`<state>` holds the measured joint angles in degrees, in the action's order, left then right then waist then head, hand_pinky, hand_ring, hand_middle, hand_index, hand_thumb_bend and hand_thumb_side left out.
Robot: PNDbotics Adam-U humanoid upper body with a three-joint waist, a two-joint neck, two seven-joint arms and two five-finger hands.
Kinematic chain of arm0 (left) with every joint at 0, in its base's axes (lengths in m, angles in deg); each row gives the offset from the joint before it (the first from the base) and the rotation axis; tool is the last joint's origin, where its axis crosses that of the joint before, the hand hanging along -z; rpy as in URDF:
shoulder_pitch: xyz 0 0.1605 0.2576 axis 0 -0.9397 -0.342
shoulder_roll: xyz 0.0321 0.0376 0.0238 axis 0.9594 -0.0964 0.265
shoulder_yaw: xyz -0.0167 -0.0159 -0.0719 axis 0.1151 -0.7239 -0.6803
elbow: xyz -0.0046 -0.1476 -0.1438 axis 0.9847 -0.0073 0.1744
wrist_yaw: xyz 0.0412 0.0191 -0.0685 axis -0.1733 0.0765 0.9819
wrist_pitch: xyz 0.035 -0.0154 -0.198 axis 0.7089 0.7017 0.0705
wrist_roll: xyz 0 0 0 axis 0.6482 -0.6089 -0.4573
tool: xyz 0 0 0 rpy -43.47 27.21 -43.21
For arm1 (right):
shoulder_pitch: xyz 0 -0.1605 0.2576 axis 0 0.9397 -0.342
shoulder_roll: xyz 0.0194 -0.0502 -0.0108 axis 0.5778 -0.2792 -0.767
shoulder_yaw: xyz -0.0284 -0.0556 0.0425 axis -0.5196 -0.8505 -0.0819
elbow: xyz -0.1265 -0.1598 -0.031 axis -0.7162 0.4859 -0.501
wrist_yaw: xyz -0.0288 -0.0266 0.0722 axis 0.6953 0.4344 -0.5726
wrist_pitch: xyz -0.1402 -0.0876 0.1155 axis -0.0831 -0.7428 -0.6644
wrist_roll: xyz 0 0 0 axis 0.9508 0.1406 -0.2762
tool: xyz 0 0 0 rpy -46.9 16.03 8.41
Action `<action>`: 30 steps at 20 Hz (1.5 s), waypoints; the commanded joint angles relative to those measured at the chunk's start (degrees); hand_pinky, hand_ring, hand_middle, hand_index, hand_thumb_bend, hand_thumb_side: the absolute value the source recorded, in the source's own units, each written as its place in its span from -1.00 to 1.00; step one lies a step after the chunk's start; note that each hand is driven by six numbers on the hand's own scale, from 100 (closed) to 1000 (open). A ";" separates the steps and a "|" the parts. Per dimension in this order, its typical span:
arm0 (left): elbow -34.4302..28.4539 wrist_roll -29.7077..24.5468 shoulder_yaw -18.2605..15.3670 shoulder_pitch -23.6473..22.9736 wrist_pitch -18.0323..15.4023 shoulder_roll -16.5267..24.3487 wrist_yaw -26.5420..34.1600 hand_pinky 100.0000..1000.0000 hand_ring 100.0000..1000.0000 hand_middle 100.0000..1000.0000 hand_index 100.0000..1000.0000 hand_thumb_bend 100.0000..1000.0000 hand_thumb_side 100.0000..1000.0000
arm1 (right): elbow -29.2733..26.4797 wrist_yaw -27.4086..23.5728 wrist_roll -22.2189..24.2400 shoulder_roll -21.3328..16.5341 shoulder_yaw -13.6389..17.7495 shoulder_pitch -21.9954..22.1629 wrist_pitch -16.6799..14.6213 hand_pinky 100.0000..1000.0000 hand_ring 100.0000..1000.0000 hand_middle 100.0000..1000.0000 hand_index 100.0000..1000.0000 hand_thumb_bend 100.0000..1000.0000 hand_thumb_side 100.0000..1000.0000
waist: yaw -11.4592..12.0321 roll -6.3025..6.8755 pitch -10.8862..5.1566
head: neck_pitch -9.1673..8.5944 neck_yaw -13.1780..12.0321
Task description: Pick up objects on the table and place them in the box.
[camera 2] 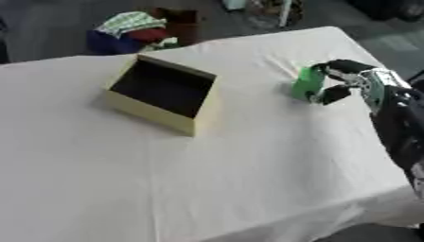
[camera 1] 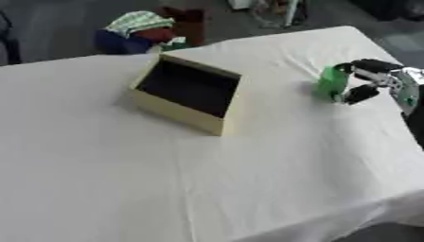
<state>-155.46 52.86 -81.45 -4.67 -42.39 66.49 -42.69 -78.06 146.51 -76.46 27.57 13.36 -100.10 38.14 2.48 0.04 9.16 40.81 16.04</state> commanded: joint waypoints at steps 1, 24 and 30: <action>-1.12 -0.01 -0.67 0.78 -0.03 1.15 -0.16 0.38 0.02 -0.02 0.59 -1.00 0.46 | -2.49 -0.99 -2.36 -1.57 1.40 -1.21 -0.99 0.44 0.60 -0.11 0.31 -1.00 -0.89 | -0.08 -0.07 -0.77 | 0.28 -0.02; -1.12 -0.51 -0.15 0.77 0.02 1.16 0.19 0.38 0.02 -0.02 0.59 -1.00 0.45 | -17.85 -16.43 -9.30 5.75 -5.55 -10.78 -12.04 0.36 0.55 -0.29 0.03 -1.00 -1.00 | 0.70 0.29 -1.39 | 0.82 0.90; -1.12 -0.86 0.18 0.87 0.08 0.95 0.41 0.38 0.02 -0.02 0.59 -1.00 0.45 | -14.03 -14.48 -4.36 13.00 -10.01 -17.11 -15.71 0.37 0.57 -0.26 0.05 -1.00 -1.00 | 1.33 0.54 -1.48 | 0.74 1.60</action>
<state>-155.46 52.27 -81.26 -4.65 -42.23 66.49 -42.52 -92.32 131.60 -81.79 40.26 3.80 -115.65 23.11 3.81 0.50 8.68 41.32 17.37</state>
